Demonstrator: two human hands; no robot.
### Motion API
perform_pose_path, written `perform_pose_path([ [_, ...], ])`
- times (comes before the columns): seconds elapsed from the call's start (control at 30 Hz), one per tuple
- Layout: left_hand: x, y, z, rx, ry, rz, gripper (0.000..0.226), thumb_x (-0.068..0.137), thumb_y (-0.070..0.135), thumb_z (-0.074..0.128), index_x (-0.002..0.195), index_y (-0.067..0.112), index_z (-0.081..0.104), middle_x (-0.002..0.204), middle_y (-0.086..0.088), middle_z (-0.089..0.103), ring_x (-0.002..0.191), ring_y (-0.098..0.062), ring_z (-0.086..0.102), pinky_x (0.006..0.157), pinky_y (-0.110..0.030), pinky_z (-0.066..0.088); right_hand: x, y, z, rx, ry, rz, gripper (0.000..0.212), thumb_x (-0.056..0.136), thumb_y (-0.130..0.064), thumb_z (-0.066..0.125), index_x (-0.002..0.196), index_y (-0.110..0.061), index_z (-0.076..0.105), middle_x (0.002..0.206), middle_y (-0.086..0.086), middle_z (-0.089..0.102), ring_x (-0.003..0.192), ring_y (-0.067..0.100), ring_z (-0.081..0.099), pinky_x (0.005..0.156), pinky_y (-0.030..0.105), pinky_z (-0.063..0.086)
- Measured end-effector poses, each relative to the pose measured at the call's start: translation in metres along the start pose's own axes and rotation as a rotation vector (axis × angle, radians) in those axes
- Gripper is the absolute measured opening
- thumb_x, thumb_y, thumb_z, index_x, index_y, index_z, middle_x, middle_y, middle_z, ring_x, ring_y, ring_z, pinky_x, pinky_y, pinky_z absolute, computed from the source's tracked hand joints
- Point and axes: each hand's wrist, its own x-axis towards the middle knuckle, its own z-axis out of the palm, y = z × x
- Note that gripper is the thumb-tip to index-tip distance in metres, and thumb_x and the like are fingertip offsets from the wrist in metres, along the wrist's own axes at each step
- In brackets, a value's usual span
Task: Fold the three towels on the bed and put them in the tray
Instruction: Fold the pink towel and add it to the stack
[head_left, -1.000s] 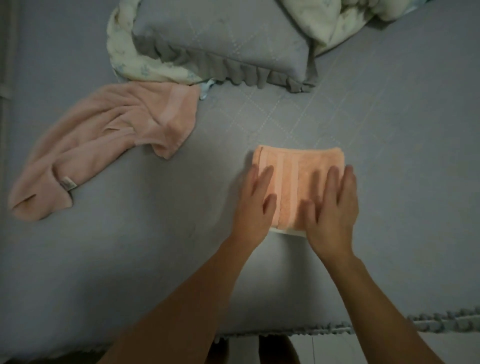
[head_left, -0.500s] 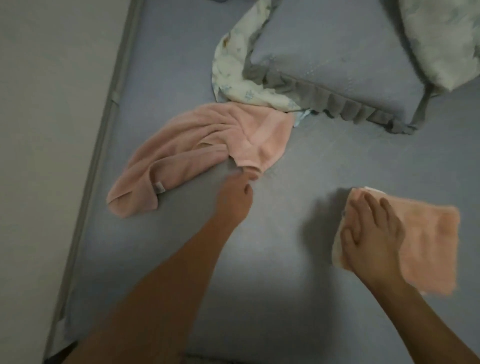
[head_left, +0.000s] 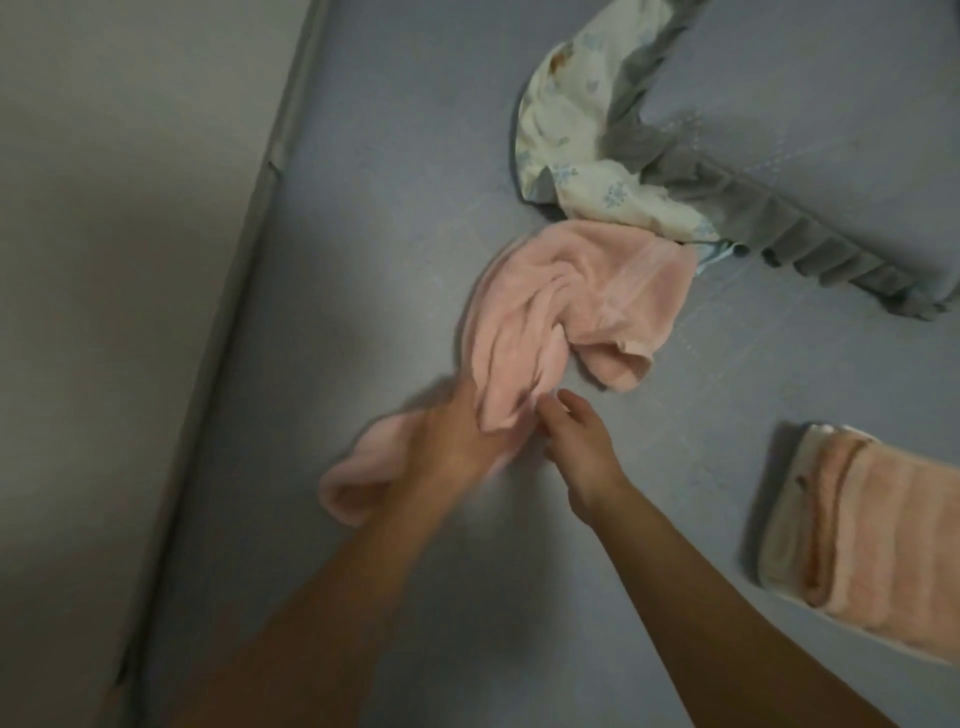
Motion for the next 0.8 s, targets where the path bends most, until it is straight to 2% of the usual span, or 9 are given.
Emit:
perform_pose_path([
  [0.07, -0.034, -0.003, 0.015, -0.185, -0.078, 0.020, 0.038, 0.073, 0.067, 0.054, 0.096, 0.037, 0.057, 0.083, 0.012, 0.068, 0.073, -0.008, 0.064, 0.067, -0.035, 0.054, 0.000, -0.004, 0.002, -0.019, 0.053, 0.008, 0.017, 0.092, -0.028, 0.062, 0.107, -0.020, 0.058, 0.098, -0.006, 0.066, 0.087, 0.010, 0.064, 0.079, 0.026, 0.053],
  [0.17, -0.026, -0.015, 0.015, -0.493, -0.036, -0.056, 0.025, 0.087, 0.039, 0.056, 0.070, 0.021, 0.058, 0.062, 0.006, 0.057, 0.060, -0.007, 0.052, 0.060, -0.033, 0.046, -0.001, 0.002, -0.010, -0.241, 0.056, 0.057, 0.039, 0.088, -0.032, 0.066, 0.118, -0.009, 0.058, 0.112, 0.004, 0.065, 0.099, 0.020, 0.063, 0.090, 0.037, 0.052],
  [0.23, -0.014, -0.018, 0.010, -0.699, -0.044, -0.166, 0.006, 0.089, 0.016, 0.063, 0.084, 0.016, 0.060, 0.077, -0.001, 0.061, 0.071, -0.010, 0.055, 0.062, -0.025, 0.045, -0.009, 0.007, -0.020, -0.328, -0.045, 0.062, 0.038, 0.086, -0.028, 0.069, 0.119, -0.009, 0.060, 0.114, 0.006, 0.066, 0.096, 0.017, 0.063, 0.088, 0.036, 0.053],
  [0.3, -0.011, -0.020, 0.011, -0.901, -0.197, -0.300, 0.029, 0.085, 0.007, 0.069, 0.107, 0.013, 0.052, 0.099, -0.007, 0.064, 0.087, -0.020, 0.061, 0.071, -0.029, 0.050, -0.020, 0.014, -0.031, -0.309, -0.150, 0.064, 0.044, 0.085, -0.019, 0.069, 0.126, -0.009, 0.058, 0.119, 0.005, 0.066, 0.099, 0.015, 0.064, 0.089, 0.033, 0.052],
  [0.37, -0.018, -0.026, 0.011, -0.942, -0.318, -0.323, 0.043, 0.080, 0.008, 0.074, 0.119, 0.008, 0.054, 0.110, -0.010, 0.069, 0.098, -0.027, 0.067, 0.084, -0.039, 0.054, -0.030, 0.023, -0.046, -0.219, -0.158, 0.062, 0.051, 0.084, -0.014, 0.068, 0.134, -0.009, 0.054, 0.126, 0.006, 0.064, 0.109, 0.020, 0.062, 0.097, 0.039, 0.051],
  [0.47, -0.043, -0.030, 0.010, -0.931, -0.422, -0.240, 0.035, 0.073, 0.015, 0.077, 0.107, 0.011, 0.071, 0.099, -0.009, 0.077, 0.092, -0.023, 0.072, 0.077, -0.030, 0.058, -0.041, 0.036, -0.073, 0.013, -0.137, 0.104, 0.043, 0.090, -0.019, 0.058, 0.133, -0.014, 0.054, 0.133, 0.006, 0.061, 0.119, 0.023, 0.058, 0.106, 0.045, 0.044],
  [0.6, -0.082, -0.024, 0.021, -0.997, -0.287, -0.178, 0.044, 0.062, 0.024, 0.082, 0.104, 0.015, 0.072, 0.100, -0.003, 0.078, 0.093, -0.018, 0.073, 0.078, -0.028, 0.055, -0.056, 0.045, -0.091, 0.244, -0.242, 0.206, 0.046, 0.096, -0.050, 0.041, 0.129, -0.026, 0.062, 0.126, 0.001, 0.069, 0.117, 0.021, 0.062, 0.101, 0.043, 0.044],
  [0.73, -0.104, -0.025, 0.023, -1.321, -0.292, -0.275, 0.047, 0.073, 0.016, 0.077, 0.116, 0.001, 0.067, 0.113, -0.016, 0.073, 0.101, -0.027, 0.071, 0.077, -0.033, 0.058, -0.060, 0.045, -0.101, 0.177, -0.057, 0.179, 0.038, 0.092, -0.029, 0.050, 0.115, -0.006, 0.069, 0.102, 0.007, 0.071, 0.101, 0.025, 0.061, 0.083, 0.037, 0.046],
  [0.8, -0.109, -0.028, 0.018, -1.333, -0.212, -0.289, 0.050, 0.076, 0.011, 0.074, 0.123, 0.000, 0.062, 0.116, -0.018, 0.071, 0.101, -0.028, 0.071, 0.076, -0.033, 0.059, -0.058, 0.042, -0.112, 0.284, 0.035, 0.180, 0.038, 0.094, -0.026, 0.048, 0.123, -0.007, 0.063, 0.111, 0.004, 0.070, 0.107, 0.023, 0.061, 0.092, 0.037, 0.048],
])
